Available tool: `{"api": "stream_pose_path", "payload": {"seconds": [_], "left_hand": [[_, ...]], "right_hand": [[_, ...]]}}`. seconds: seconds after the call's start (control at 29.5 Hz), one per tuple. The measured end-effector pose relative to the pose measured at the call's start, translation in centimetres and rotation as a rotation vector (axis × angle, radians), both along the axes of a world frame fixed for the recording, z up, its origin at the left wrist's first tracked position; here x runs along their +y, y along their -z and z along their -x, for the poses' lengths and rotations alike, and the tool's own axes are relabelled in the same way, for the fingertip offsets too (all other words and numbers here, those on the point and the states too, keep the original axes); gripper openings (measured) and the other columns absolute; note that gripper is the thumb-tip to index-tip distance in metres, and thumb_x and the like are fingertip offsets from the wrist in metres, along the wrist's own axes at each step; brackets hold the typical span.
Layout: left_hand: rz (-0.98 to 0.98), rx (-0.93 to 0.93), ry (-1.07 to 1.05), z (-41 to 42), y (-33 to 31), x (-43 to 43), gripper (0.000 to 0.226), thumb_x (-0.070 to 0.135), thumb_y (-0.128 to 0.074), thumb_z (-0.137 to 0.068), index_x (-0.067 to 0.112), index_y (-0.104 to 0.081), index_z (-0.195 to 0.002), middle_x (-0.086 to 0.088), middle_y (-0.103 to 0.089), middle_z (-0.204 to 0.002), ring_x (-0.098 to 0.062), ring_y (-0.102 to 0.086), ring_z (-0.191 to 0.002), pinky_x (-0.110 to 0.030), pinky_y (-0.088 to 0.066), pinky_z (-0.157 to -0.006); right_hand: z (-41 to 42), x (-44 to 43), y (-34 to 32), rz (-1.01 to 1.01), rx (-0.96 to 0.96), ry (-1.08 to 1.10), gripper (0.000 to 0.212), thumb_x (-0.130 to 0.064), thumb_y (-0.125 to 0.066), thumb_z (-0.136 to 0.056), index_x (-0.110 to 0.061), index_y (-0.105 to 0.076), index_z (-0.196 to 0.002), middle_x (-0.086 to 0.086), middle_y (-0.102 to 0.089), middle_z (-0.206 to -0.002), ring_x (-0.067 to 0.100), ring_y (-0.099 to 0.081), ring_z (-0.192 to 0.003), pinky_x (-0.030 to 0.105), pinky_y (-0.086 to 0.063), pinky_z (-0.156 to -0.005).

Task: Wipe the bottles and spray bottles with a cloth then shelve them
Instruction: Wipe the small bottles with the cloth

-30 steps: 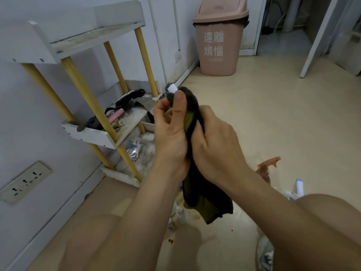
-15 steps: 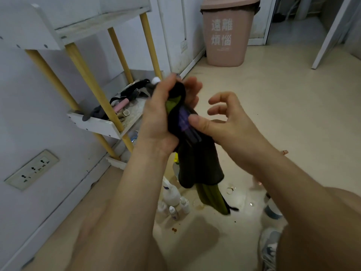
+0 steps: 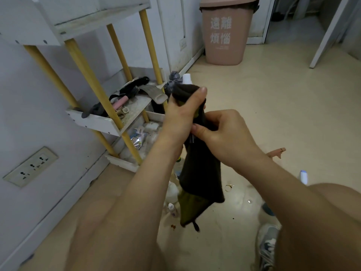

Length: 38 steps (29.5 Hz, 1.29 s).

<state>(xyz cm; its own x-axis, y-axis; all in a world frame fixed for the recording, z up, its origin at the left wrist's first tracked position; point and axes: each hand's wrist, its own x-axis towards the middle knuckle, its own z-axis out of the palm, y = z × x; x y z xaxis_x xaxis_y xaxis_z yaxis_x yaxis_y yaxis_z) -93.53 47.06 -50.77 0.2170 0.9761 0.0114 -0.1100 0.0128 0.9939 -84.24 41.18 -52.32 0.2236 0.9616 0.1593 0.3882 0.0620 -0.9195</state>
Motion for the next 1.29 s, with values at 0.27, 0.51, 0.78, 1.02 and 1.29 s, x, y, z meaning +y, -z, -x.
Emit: {"api": "stream_pose_path", "payload": {"seconds": [0.27,0.51,0.78,1.02,1.29], "left_hand": [[0.200,-0.141,-0.006,0.1,1.5,-0.6,0.015,0.024,-0.072,-0.087,0.012,-0.064,-0.092,-0.003,-0.068,-0.077,-0.019,-0.070,-0.075,-0.037,-0.058,-0.070],[0.030,-0.125,0.150,0.6,0.2,-0.9,0.016,-0.002,-0.062,-0.090,0.009,-0.058,-0.101,-0.013,-0.067,-0.091,-0.027,-0.071,-0.087,-0.042,-0.060,-0.079],[-0.107,0.259,0.341,-0.2,2.2,-0.6,0.088,-0.002,-0.066,-0.072,0.034,-0.033,-0.146,-0.005,-0.057,-0.132,-0.019,-0.061,-0.118,-0.045,-0.055,-0.095],[-0.303,0.473,0.382,0.1,2.6,0.0,0.100,0.025,-0.069,-0.080,0.034,-0.004,-0.155,0.001,-0.051,-0.139,-0.013,-0.052,-0.127,-0.044,-0.045,-0.107],[-0.269,0.325,0.455,0.1,1.7,-0.6,0.081,0.031,-0.064,-0.089,0.016,-0.020,-0.155,-0.008,-0.049,-0.145,-0.019,-0.046,-0.135,-0.041,-0.040,-0.112]], "right_hand": [[0.1,-0.4,-0.9,-0.156,-0.602,0.046,0.015,-0.023,-0.064,-0.089,-0.016,-0.073,-0.098,0.000,-0.062,-0.079,0.019,-0.057,-0.075,0.029,-0.040,-0.065],[-3.3,-1.0,-3.2,0.094,0.339,-0.060,0.011,-0.016,-0.067,-0.087,-0.007,-0.074,-0.088,0.013,-0.073,-0.085,0.021,-0.072,-0.081,0.031,-0.060,-0.072],[-2.1,-0.7,-1.4,0.087,0.124,-0.091,0.028,-0.035,-0.069,-0.087,-0.030,-0.066,-0.115,0.002,-0.068,-0.102,0.010,-0.070,-0.084,0.028,-0.060,-0.078],[-2.6,-0.6,-1.5,0.111,0.384,-0.048,0.025,-0.035,-0.058,-0.096,-0.017,-0.074,-0.104,0.000,-0.075,-0.095,0.008,-0.070,-0.090,0.025,-0.057,-0.078],[-3.6,-0.7,-2.1,0.054,0.709,-0.014,0.018,-0.026,-0.063,-0.092,-0.012,-0.075,-0.093,-0.004,-0.072,-0.080,0.002,-0.066,-0.073,0.015,-0.051,-0.064]]}}
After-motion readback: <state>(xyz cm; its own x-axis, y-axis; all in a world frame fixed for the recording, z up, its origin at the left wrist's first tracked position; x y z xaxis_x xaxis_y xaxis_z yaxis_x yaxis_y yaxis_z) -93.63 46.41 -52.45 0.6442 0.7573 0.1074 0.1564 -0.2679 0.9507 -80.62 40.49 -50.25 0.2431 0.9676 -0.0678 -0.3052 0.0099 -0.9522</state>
